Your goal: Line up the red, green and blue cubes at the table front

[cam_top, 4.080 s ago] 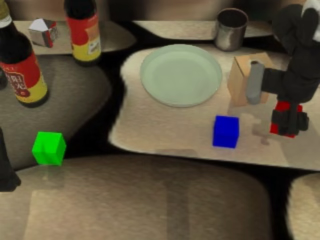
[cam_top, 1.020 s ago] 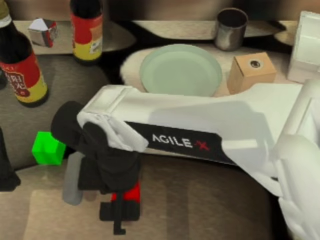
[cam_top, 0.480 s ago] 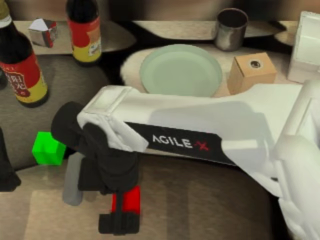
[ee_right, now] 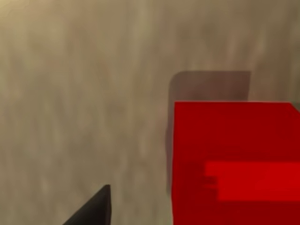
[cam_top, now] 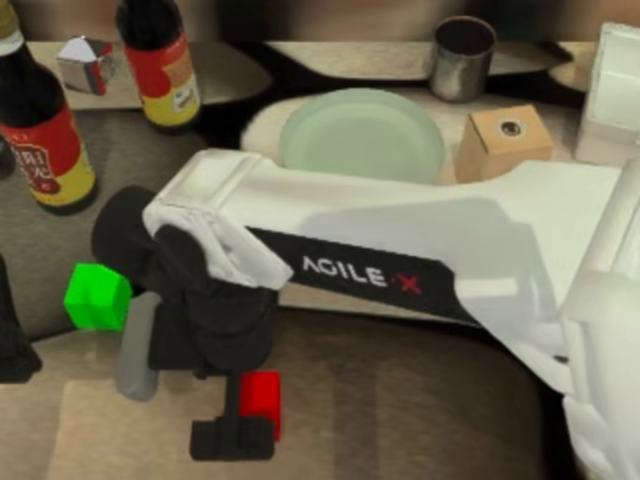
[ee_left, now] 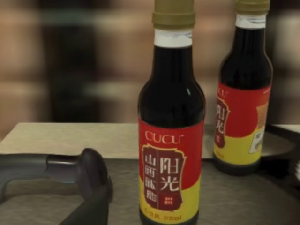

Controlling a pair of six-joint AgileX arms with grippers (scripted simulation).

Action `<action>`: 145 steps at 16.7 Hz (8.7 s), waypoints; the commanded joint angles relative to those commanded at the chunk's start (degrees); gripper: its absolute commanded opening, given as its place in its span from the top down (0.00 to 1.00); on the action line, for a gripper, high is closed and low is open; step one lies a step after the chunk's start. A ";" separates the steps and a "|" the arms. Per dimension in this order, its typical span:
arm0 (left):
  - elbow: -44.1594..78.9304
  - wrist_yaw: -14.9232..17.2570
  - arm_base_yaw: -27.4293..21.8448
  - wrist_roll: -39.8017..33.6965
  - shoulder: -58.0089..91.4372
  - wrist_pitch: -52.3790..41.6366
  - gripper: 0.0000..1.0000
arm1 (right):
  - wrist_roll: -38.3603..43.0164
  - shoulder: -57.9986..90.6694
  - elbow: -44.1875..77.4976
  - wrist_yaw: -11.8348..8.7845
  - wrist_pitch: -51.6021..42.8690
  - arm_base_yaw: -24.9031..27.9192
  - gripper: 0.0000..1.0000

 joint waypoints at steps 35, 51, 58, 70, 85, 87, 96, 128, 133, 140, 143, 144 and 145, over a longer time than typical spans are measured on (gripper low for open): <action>68.53 0.04 -7.68 -3.01 96.62 -54.48 0.00 | 27.37 -120.16 -99.36 -1.38 57.57 -51.90 0.00; 75.98 0.05 -8.48 -3.28 109.73 -56.33 0.00 | 30.65 -135.79 -113.53 0.39 67.68 -58.24 0.00; 68.54 0.09 -8.49 -3.24 115.04 -43.49 0.00 | 30.65 -135.79 -113.53 0.39 67.68 -58.24 0.00; 68.49 0.09 -8.49 -3.24 115.08 -43.41 0.60 | 30.65 -135.79 -113.53 0.39 67.68 -58.24 0.00; 68.78 0.06 -8.47 -3.17 114.58 -43.79 1.00 | 30.65 -135.79 -113.53 0.39 67.68 -58.24 0.00; 70.22 0.06 -8.35 -3.17 113.77 -45.98 1.00 | 30.65 -135.79 -113.53 0.39 67.68 -58.24 0.00; 77.01 0.03 -7.40 -3.37 108.22 -58.41 1.00 | 30.65 -135.79 -113.53 0.39 67.68 -58.24 0.00; 80.52 -0.26 -52.77 -52.31 118.56 -51.69 1.00 | 30.65 -135.79 -113.53 0.39 67.68 -58.24 0.00; 80.12 -0.26 -52.80 -52.32 118.79 -51.21 0.92 | 30.65 -135.79 -113.53 0.39 67.68 -58.24 0.00; 80.12 -0.26 -52.80 -52.32 118.79 -51.21 0.40 | 30.65 -135.79 -113.53 0.39 67.68 -58.24 0.00; 80.12 -0.26 -52.80 -52.32 118.79 -51.21 0.17 | 30.65 -135.79 -113.53 0.39 67.68 -58.24 0.00; 80.12 -0.26 -52.80 -52.32 118.79 -51.21 0.10 | 30.65 -135.79 -113.53 0.39 67.68 -58.24 0.00; 80.12 -0.26 -52.80 -52.32 118.79 -51.21 0.02 | 30.65 -135.79 -113.53 0.39 67.68 -58.24 0.00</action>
